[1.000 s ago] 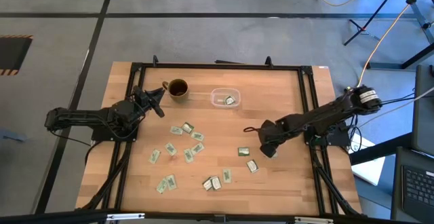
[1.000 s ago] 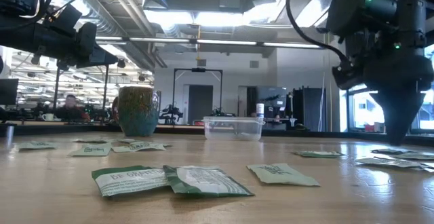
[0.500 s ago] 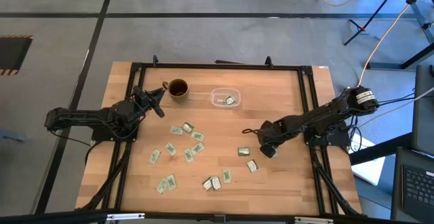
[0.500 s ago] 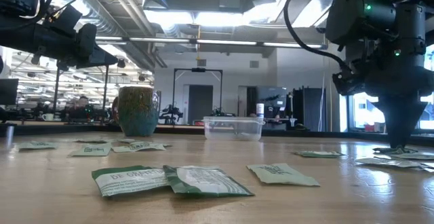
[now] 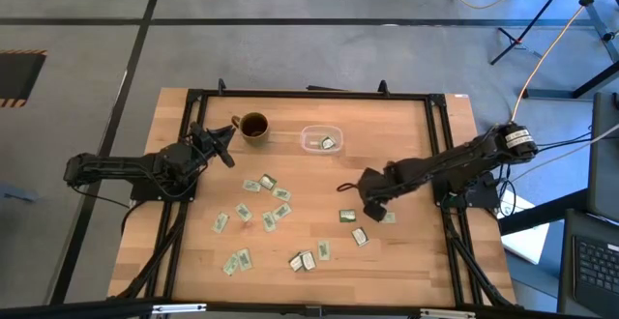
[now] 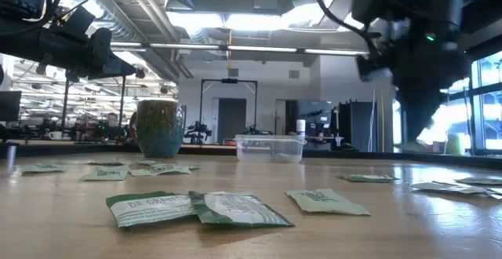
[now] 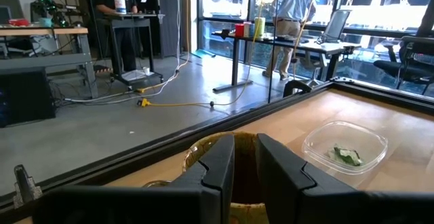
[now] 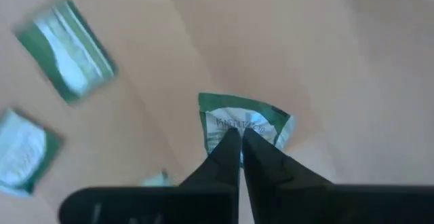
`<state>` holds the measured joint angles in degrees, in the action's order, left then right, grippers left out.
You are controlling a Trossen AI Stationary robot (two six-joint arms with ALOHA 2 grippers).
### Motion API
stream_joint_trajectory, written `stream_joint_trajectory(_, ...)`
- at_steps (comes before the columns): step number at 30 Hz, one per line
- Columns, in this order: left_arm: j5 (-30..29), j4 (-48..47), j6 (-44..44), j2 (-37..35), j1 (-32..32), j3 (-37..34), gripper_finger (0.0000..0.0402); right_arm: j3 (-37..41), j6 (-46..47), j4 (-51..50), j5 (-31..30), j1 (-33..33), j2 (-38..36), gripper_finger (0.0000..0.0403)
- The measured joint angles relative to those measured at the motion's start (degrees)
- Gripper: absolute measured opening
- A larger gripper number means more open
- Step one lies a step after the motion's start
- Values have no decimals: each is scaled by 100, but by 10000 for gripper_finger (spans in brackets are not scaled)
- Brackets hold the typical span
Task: Pick and place Stevia / Truvia into bins
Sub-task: Put the truvia packet into the transparent container
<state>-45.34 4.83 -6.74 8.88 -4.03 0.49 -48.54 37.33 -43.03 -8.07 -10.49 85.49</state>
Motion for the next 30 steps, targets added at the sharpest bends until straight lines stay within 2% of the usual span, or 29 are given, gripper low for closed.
stream_joint_trajectory(6, 1, 1, 0, 0, 0, -1, 58, -639, -1629, 468, -494, 627, -5, 15)
stream_joint_trajectory(11, 2, 1, 0, -1, 1, -1, 58, -1004, -3080, 1475, -515, 1244, -11, 15)
stream_joint_trajectory(15, 2, 1, 0, 0, 0, -2, 58, -1096, -3854, 2259, -512, 1704, -13, 15)
stream_joint_trajectory(21, 1, 1, 0, -1, 0, -2, 58, -1101, -4064, 2845, -501, 2267, 170, 15)
stream_joint_trajectory(26, 0, 1, 0, 0, 2, -1, 58, -1098, -4064, 3115, -194, 2485, 773, 15)
stream_joint_trajectory(30, 1, 1, 0, -1, 1, -1, 58, -1096, -4064, 3221, -167, 2564, 1229, 15)
